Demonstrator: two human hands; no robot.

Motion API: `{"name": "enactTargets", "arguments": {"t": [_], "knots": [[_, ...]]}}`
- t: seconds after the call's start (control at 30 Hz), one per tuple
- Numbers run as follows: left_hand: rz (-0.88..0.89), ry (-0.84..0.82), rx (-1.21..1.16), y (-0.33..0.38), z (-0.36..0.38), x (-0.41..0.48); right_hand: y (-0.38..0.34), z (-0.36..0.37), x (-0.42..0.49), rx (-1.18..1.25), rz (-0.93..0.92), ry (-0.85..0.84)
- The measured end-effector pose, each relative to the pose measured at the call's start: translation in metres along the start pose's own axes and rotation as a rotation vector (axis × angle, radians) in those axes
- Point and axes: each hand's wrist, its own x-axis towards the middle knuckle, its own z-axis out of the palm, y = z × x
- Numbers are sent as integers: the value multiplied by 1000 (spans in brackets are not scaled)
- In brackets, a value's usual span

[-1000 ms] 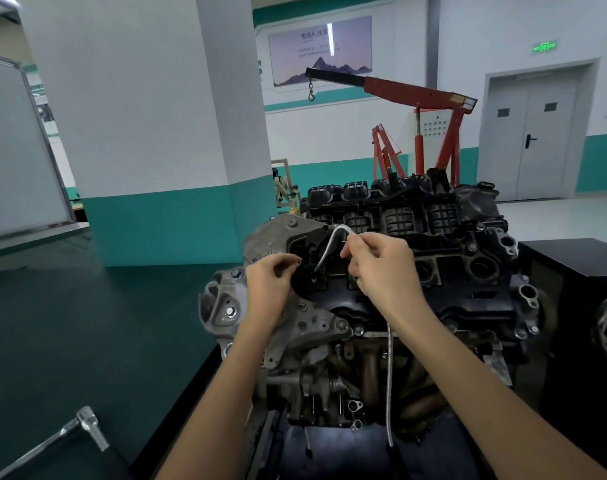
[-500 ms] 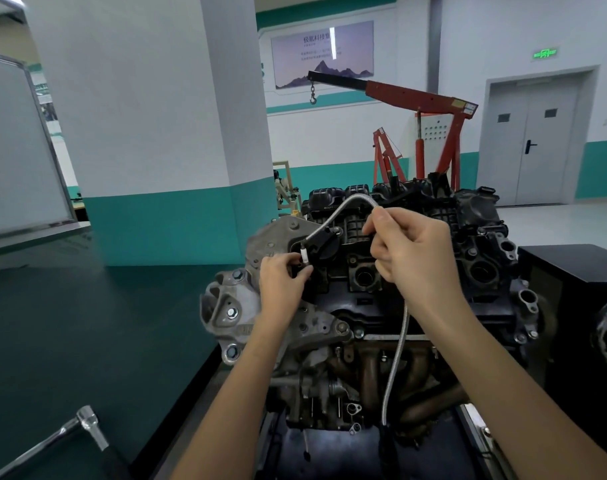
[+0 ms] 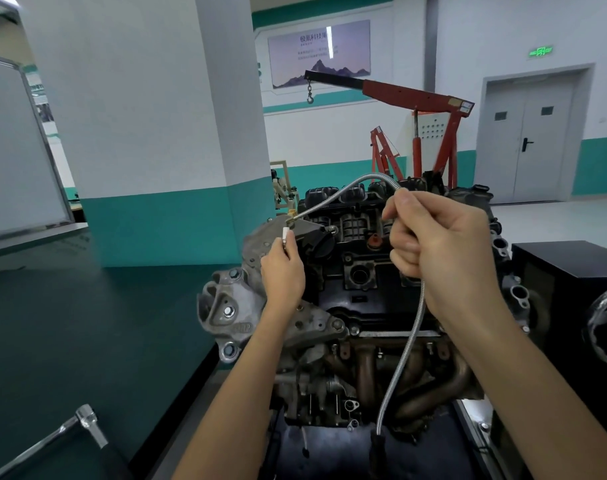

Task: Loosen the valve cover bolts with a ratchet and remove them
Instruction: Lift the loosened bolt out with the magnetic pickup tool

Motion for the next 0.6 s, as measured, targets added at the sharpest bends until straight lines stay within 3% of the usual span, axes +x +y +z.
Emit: {"name": "enactTargets", "arguments": {"t": [0.1,0.17,0.23,0.43,0.5,0.6], "knots": [[-183,73,10,-4,-15,9,-7,-10,-6,19,-21,15],[-215,55,-16,-2,-32,8,-14,-18,-4,88,-43,28],[-162,-97,-149,15,-43,-11,-17,-19,5,163,-10,49],[-78,-874,-510,50,-62,-105,3,18,16,229,6,-17],[-89,-969,-539,47,-81,-115,10,28,17,237,1,-22],[-96,-920,-445,42,-117,-118,20,41,16,216,68,-69]]}}
